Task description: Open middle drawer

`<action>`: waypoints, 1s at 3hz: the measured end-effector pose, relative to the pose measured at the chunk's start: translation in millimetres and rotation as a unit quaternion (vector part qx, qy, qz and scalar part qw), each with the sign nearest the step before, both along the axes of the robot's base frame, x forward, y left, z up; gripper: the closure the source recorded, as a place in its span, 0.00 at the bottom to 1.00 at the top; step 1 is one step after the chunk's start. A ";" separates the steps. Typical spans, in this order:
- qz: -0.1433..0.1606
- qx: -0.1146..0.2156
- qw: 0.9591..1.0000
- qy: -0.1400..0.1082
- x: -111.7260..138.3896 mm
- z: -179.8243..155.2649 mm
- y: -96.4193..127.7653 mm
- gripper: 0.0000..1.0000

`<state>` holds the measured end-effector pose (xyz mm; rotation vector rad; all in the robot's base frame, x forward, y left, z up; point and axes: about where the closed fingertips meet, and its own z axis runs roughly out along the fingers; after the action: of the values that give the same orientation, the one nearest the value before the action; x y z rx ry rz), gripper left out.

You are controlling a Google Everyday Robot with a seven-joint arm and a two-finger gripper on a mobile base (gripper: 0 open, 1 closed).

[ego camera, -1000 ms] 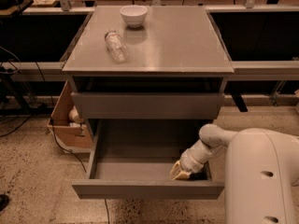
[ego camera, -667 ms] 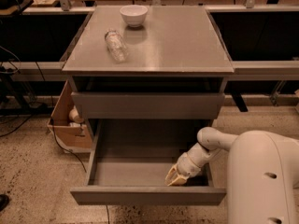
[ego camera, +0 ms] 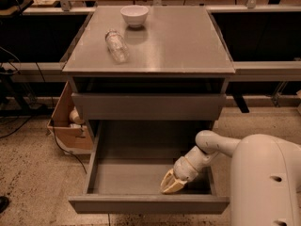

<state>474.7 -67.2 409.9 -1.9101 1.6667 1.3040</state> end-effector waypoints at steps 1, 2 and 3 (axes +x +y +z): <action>0.020 -0.009 0.999 0.027 -19.5 -10.6 -2.2 1.00; 0.042 -0.048 0.996 0.058 -44.1 -26.2 -19.4 1.00; 0.048 -0.066 0.994 0.067 -52.5 -29.7 -29.6 1.00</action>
Offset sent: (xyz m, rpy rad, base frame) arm -0.0606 -0.0324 -0.0376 -0.1508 0.1600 0.1146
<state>422.3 -96.8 380.2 -2.0433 1.7867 1.4193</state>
